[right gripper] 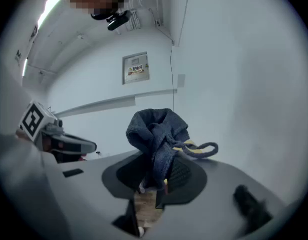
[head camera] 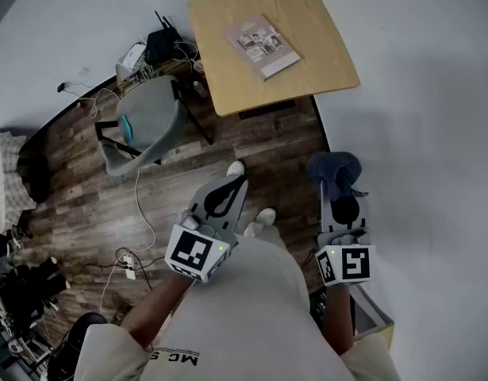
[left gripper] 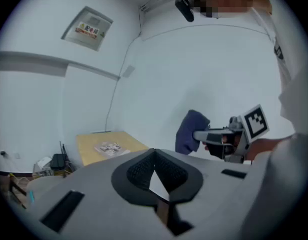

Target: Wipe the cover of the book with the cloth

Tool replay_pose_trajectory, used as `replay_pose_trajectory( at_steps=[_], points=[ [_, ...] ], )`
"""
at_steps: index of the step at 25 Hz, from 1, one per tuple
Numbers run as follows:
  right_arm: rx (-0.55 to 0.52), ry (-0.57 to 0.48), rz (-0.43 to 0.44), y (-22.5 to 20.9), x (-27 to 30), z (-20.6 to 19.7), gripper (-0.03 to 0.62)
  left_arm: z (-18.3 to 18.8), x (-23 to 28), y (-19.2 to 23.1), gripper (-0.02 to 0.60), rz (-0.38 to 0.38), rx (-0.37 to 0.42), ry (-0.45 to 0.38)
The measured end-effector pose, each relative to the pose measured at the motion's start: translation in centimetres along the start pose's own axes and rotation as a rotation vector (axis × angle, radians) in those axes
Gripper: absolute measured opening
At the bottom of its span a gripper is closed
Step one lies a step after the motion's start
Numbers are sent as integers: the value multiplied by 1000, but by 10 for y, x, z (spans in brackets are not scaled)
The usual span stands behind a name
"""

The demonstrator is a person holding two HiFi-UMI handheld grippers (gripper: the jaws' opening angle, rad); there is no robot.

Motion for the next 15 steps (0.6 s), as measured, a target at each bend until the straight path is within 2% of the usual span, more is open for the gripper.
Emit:
replay_pose_trajectory(
  at_steps=[4,7,12,15],
  points=[
    [-36,6,58,31,-30,-1,103,11,-38,-20,10,86,-3,-57],
    [-45,7,82,57,-43,-5,103,12,-46,-24,10,60,-11,-74],
    [-45,7,68,97,-39,4,103,20,-63,-4,10,18,19,-77],
    [21,14,66,116,-24,11,104,19,-74,19,11,-15,21,-57]
  ],
)
Point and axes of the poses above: the fingertips, and each gripper's own axes: x forward along the fingers, y to its left, z out of its top, the point moved 3 cm from there along -x, backward along the fingers, and after that the axes turned 13 degrees about -z, right-handed, at the moved point
